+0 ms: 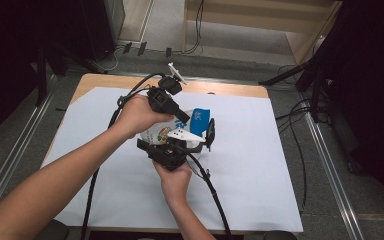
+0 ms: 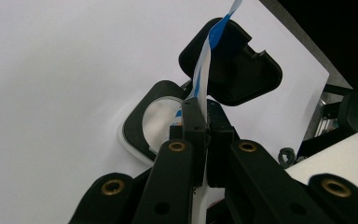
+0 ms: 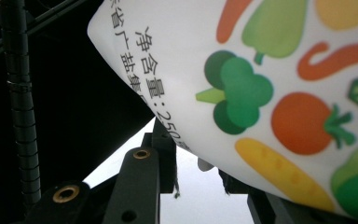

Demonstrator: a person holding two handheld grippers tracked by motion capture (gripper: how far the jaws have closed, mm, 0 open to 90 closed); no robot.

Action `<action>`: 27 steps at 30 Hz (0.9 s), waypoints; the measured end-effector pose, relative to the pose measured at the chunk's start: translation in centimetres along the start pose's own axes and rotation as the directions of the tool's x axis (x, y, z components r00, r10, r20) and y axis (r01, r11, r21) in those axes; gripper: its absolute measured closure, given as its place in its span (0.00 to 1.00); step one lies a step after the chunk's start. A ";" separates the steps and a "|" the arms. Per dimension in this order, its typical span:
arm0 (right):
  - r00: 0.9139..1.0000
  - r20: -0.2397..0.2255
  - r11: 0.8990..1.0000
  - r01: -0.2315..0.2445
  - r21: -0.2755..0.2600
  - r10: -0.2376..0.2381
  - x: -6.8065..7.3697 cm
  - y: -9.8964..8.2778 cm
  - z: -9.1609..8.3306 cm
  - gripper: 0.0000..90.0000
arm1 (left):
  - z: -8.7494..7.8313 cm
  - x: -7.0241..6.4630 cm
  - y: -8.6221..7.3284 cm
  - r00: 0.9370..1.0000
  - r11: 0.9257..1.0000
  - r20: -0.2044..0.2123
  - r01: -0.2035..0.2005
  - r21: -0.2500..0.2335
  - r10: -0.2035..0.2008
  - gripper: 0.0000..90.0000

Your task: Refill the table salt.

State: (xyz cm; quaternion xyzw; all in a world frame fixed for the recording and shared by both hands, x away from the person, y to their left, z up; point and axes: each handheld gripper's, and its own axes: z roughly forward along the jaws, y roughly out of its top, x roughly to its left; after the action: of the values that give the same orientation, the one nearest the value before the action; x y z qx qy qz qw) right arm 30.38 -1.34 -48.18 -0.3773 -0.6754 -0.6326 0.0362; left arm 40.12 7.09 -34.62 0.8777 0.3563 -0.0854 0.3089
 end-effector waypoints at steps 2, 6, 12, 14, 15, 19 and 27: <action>1.000 -0.007 1.000 -0.005 0.001 0.005 -0.1 0.0 0.0 0.81 | -0.1 0.1 0.0 1.000 1.000 0.003 -0.001 0.007 0.001 1.00; 1.000 -0.013 1.000 -0.012 -0.007 0.011 -0.1 -0.1 0.1 0.79 | 0.0 0.0 0.1 1.000 1.000 0.005 0.003 0.009 -0.003 1.00; 1.000 -0.020 1.000 -0.024 -0.005 0.024 0.0 0.0 -0.1 0.80 | 0.2 -0.1 0.3 1.000 1.000 -0.003 -0.001 0.023 0.001 1.00; 0.999 -0.024 1.000 -0.028 -0.009 0.028 0.0 0.0 -0.1 0.80 | 0.2 -0.2 0.4 1.000 1.000 -0.004 0.003 0.024 -0.002 1.00; 0.999 -0.032 0.999 -0.040 -0.017 0.039 0.0 0.1 -0.1 0.80 | 0.2 -0.2 0.6 1.000 1.000 -0.013 -0.006 0.024 0.006 1.00; 0.999 -0.036 0.999 -0.038 -0.018 0.037 -0.1 0.2 -0.2 0.80 | 0.2 -0.3 0.7 1.000 0.999 -0.012 -0.006 0.032 0.006 1.00; 0.998 -0.053 0.999 -0.045 -0.011 0.045 0.0 0.3 0.1 0.77 | 0.2 0.1 0.7 1.000 0.999 -0.008 0.006 0.036 -0.006 1.00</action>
State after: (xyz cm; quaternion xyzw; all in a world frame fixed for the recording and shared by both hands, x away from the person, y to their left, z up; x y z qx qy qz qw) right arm 30.63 -1.26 -48.00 -0.3759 -0.6617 -0.6454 0.0658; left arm 40.66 6.62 -34.50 0.8823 0.3586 -0.0896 0.2913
